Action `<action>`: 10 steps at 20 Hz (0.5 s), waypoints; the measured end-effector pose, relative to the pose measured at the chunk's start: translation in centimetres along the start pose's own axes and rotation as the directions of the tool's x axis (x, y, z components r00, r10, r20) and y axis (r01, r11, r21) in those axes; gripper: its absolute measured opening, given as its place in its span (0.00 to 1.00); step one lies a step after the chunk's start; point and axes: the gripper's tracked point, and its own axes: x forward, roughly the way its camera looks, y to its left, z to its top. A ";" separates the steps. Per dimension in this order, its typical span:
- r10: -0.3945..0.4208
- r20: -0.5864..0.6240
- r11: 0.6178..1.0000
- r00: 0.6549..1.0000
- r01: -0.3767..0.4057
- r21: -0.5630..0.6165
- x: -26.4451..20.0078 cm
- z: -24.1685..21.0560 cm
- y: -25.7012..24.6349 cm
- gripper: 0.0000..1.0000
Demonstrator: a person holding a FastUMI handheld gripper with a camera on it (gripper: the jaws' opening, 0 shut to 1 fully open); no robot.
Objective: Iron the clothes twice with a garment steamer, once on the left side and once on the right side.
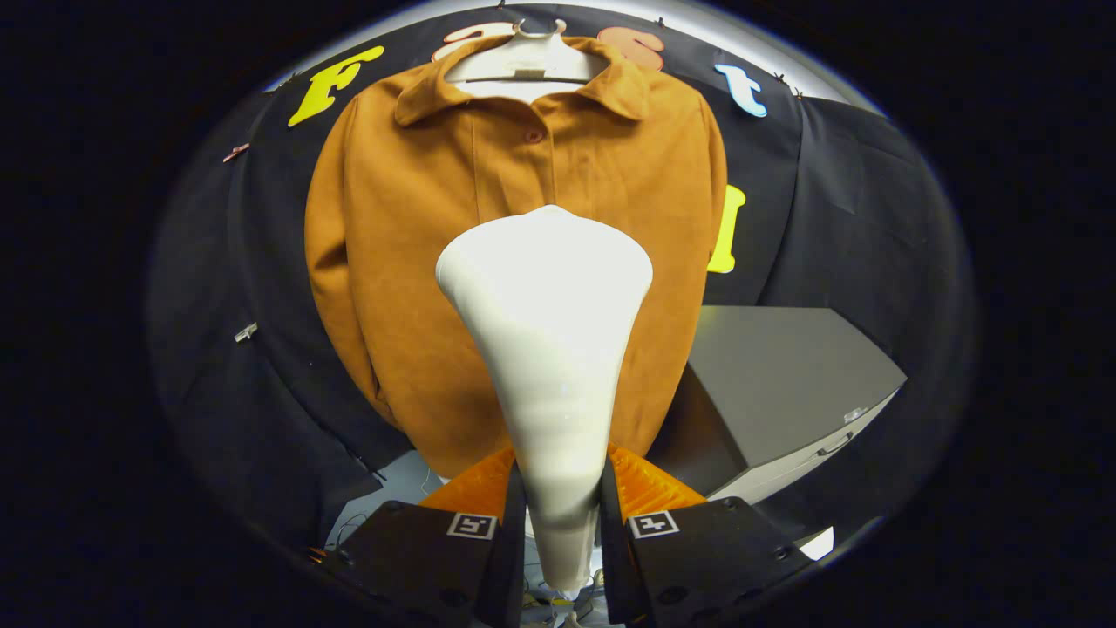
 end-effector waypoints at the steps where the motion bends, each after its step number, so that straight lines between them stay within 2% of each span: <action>1: -0.002 0.026 1.000 1.000 0.002 0.004 -0.6 0.7 -0.6 0.40; 10: -0.002 0.195 1.000 0.981 0.001 0.007 -4.6 5.7 -3.8 0.40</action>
